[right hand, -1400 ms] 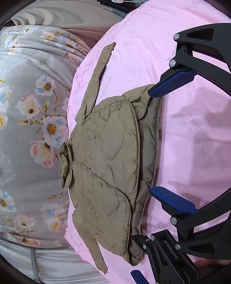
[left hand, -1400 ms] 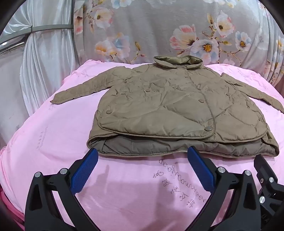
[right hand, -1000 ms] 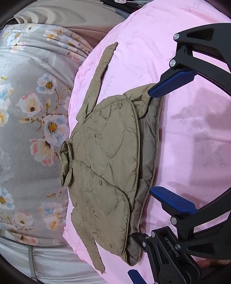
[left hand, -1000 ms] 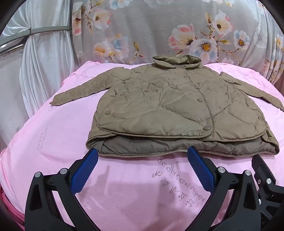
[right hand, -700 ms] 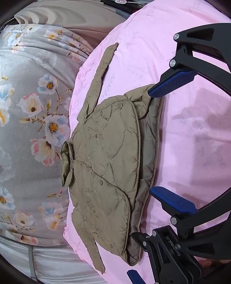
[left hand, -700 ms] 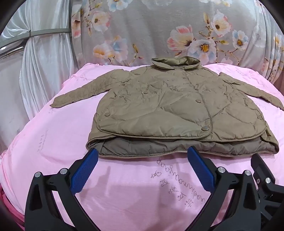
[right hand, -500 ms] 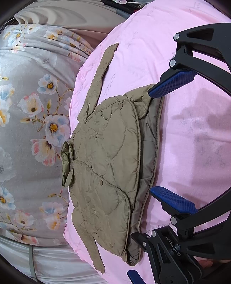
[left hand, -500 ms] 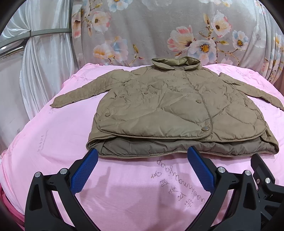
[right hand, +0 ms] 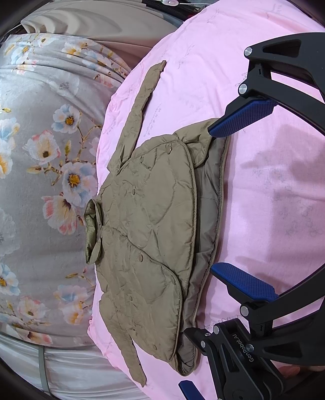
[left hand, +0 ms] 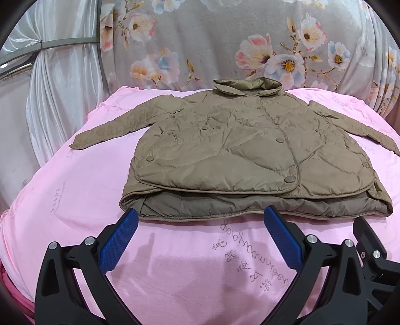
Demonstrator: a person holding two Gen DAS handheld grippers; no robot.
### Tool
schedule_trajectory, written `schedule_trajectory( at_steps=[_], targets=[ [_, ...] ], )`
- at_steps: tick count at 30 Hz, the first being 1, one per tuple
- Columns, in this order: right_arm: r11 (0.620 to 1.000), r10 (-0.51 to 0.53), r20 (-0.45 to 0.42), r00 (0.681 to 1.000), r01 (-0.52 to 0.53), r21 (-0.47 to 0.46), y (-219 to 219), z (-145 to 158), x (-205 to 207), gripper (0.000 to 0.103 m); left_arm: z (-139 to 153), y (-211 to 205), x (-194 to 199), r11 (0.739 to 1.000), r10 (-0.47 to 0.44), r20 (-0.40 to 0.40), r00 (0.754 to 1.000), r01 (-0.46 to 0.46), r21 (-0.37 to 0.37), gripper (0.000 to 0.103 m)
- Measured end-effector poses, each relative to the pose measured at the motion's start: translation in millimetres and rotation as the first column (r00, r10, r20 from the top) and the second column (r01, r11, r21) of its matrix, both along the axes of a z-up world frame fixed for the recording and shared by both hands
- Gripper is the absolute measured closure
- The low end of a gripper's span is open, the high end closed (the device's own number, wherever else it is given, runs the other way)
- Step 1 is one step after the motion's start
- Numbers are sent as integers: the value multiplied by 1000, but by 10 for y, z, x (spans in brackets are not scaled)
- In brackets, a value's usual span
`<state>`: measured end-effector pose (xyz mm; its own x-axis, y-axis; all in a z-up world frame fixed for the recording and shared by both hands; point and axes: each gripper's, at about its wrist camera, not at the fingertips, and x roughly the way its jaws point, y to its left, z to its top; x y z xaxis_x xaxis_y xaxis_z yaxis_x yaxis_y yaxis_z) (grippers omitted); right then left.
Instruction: Fold large clothes
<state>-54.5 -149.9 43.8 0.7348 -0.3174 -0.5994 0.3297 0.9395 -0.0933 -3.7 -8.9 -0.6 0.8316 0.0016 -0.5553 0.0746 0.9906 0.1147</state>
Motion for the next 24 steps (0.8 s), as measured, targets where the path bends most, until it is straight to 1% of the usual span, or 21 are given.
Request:
schedule_trajectory(
  at_steps=[24],
  targets=[
    [1000, -1, 1, 1000, 1, -2, -8, -9, -1, 5, -9, -7, 4, 1000, 1, 0, 1000, -1, -2, 5]
  ],
)
